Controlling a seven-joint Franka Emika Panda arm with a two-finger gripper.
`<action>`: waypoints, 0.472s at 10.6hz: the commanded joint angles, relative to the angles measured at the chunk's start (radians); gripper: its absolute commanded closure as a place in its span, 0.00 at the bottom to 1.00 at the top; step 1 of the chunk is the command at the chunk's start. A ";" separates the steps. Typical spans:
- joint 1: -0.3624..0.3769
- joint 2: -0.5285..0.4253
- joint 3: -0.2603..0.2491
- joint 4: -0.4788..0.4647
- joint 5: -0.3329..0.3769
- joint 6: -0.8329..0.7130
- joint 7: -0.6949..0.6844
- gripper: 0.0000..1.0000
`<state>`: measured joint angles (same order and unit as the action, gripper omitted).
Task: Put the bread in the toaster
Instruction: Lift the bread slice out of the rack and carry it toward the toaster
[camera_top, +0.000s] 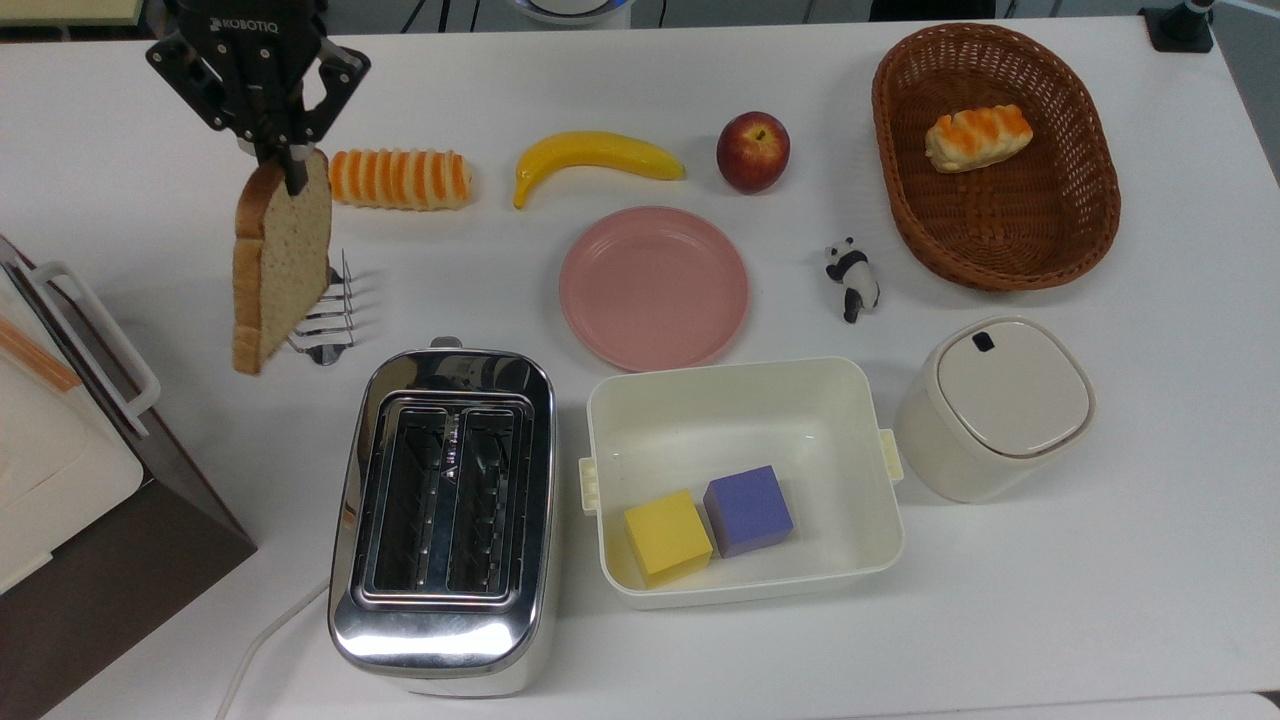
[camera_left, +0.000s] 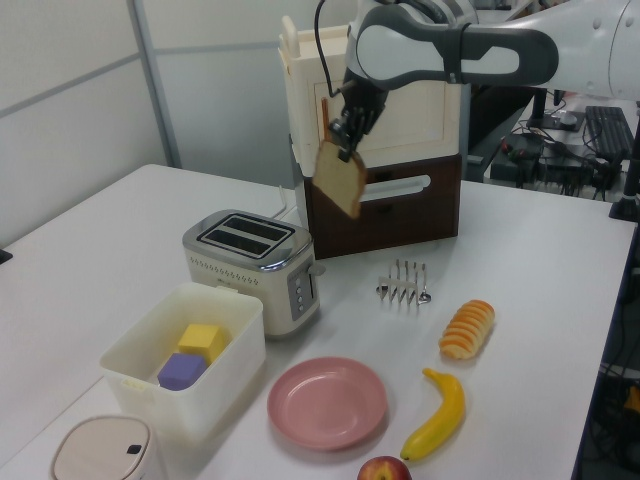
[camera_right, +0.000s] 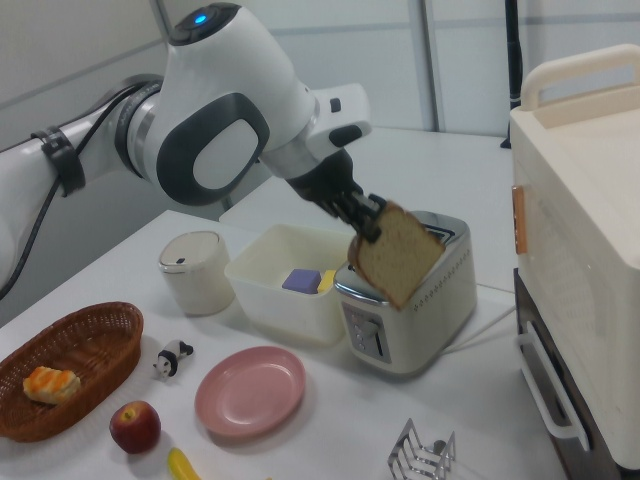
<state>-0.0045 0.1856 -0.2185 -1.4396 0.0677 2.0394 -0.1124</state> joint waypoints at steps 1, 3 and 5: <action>0.070 0.044 -0.012 0.001 0.075 0.187 0.123 0.92; 0.110 0.096 -0.013 0.004 0.066 0.339 0.195 0.92; 0.133 0.144 -0.013 0.005 0.044 0.392 0.212 0.91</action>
<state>0.0964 0.2822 -0.2158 -1.4420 0.1220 2.3732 0.0642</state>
